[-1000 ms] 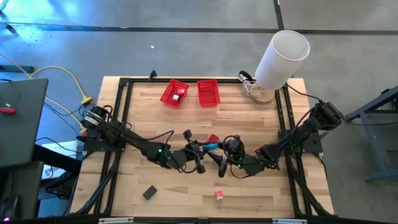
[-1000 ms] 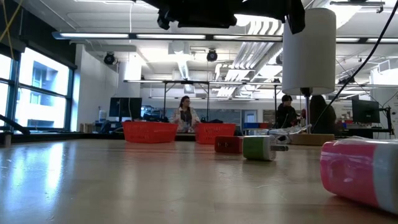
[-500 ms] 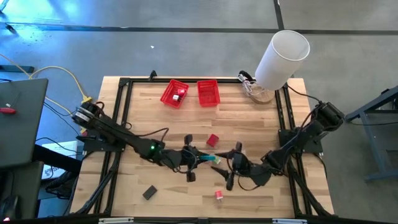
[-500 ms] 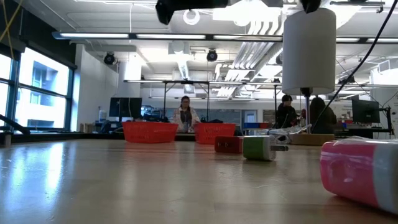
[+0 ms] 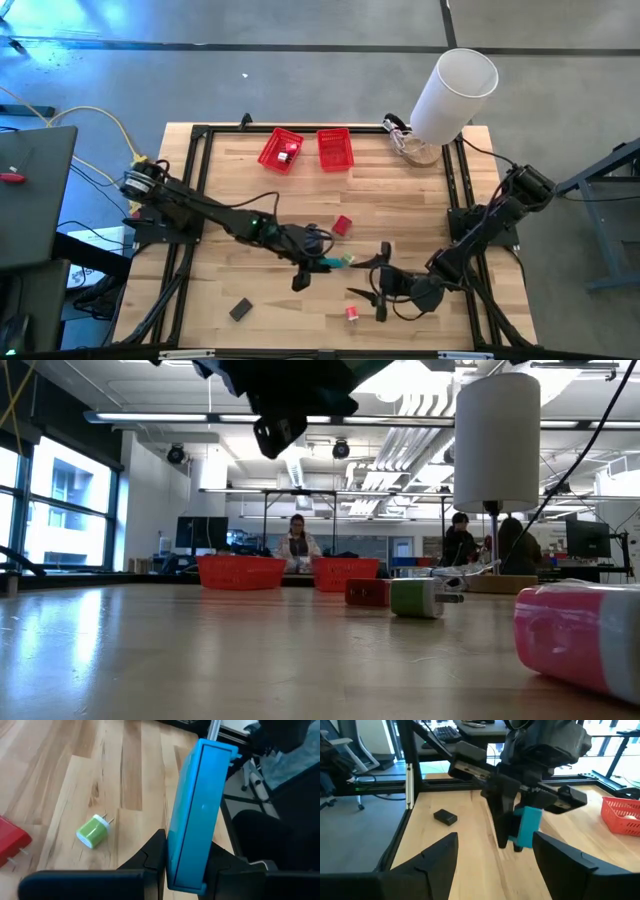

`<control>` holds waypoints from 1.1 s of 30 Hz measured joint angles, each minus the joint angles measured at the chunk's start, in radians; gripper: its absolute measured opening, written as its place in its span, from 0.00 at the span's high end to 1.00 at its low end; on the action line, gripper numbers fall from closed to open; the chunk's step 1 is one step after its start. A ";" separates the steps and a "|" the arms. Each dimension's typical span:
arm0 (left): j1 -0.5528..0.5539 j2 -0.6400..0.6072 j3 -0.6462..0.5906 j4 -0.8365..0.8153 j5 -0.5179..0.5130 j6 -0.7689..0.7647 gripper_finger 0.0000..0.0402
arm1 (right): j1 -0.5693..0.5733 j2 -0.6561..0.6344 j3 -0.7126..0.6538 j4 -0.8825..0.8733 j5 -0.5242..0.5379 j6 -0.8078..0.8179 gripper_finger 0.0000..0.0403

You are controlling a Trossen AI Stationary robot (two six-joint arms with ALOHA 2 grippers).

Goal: Pick & Place Office items
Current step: Put the blue digital clock into the right red bin

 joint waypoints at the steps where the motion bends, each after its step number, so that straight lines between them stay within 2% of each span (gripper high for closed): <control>1: 0.002 0.003 0.000 0.000 0.002 0.000 0.86 | -0.003 0.000 0.000 0.000 0.000 0.001 0.39; 10: 0.004 0.049 0.000 0.054 0.019 -0.018 0.86 | -0.057 0.000 0.000 -0.083 -0.016 0.088 0.42; 20: 0.010 0.052 0.000 0.076 0.018 -0.018 0.86 | -0.148 0.041 0.000 -0.101 -0.213 0.140 0.42; 33: 0.010 0.052 0.000 0.064 0.015 -0.018 0.86 | -0.160 0.061 0.000 -0.030 -0.207 0.087 0.43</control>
